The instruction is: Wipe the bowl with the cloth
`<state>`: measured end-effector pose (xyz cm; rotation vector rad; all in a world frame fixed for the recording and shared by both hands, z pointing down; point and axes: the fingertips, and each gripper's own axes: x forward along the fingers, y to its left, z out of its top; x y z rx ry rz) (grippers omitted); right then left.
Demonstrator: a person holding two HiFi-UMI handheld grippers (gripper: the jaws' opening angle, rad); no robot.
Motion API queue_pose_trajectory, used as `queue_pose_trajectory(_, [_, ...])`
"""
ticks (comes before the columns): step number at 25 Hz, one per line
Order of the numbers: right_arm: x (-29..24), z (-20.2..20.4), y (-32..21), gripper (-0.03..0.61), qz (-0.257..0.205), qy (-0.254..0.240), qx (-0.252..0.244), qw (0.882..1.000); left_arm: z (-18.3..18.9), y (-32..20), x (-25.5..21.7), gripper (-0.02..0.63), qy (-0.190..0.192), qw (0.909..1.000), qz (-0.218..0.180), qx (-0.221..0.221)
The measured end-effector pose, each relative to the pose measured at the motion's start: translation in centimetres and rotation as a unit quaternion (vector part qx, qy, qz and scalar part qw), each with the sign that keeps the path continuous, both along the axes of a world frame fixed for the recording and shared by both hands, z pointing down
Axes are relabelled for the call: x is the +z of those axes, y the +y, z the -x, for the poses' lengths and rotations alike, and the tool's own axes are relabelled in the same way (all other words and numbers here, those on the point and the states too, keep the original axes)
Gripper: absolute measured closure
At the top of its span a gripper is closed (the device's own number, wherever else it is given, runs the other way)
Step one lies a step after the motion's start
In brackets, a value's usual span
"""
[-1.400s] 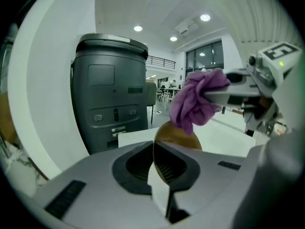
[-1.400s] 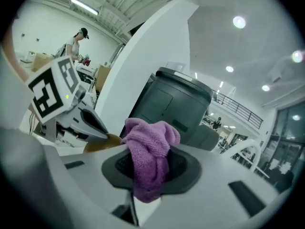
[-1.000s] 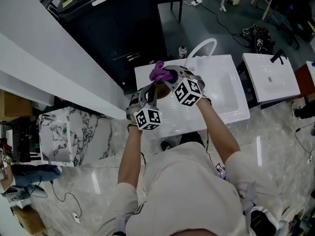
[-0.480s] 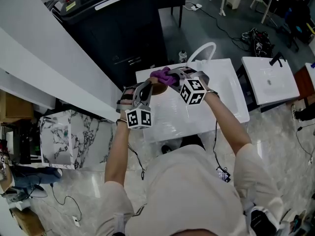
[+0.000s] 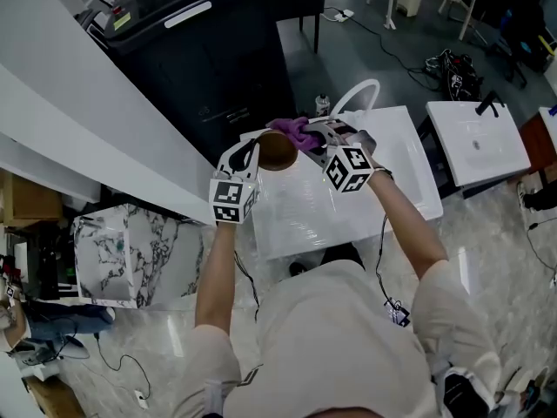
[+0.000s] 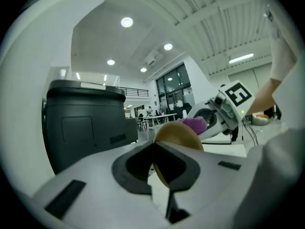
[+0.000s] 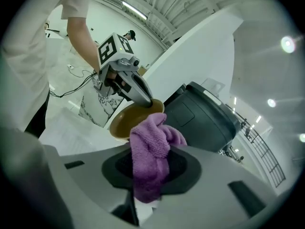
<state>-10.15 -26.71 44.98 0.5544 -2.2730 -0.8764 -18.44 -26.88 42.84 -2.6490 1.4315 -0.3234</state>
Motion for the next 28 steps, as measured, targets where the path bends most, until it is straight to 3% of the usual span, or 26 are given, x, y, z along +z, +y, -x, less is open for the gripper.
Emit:
queue_pose_trajectory(4, [-0.5,-0.6,0.5,0.489,0.018,-0.047,0.015,0.999,0.2,-0.1,1.0,0.597,0.119,0.9913,0.056,0.001])
queue_pose_trajectory(9, [-1.3,-1.3,0.8,0.489,0.035,-0.102,0.038,0.993,0.3,-0.6,1.9,0.597,0.271,0.9547,0.123,-0.008])
queue_pose_trajectory(14, [-1.5,-2.2,1.1,0.489,0.052,-0.149,0.061,0.986,-0.3,-0.5,3.5,0.597,0.418,0.8896,0.183,-0.019])
queue_pose_trajectory(19, [-1.2,-2.8,1.7,0.489,0.053,-0.204,0.104,0.972,-1.2,0.1,5.3,0.597,0.541,0.808,0.23,-0.034])
queue_pose_trajectory(24, [1.1,-2.8,3.6,0.489,0.079,-0.24,0.133,0.958,-1.6,1.4,7.2,0.597,0.6,0.7557,0.256,-0.053])
queue_pose_trajectory(28, [3.8,-1.8,5.6,0.489,0.118,-0.235,0.127,0.956,-2.1,2.2,8.1,0.597,0.646,0.7108,0.275,-0.05])
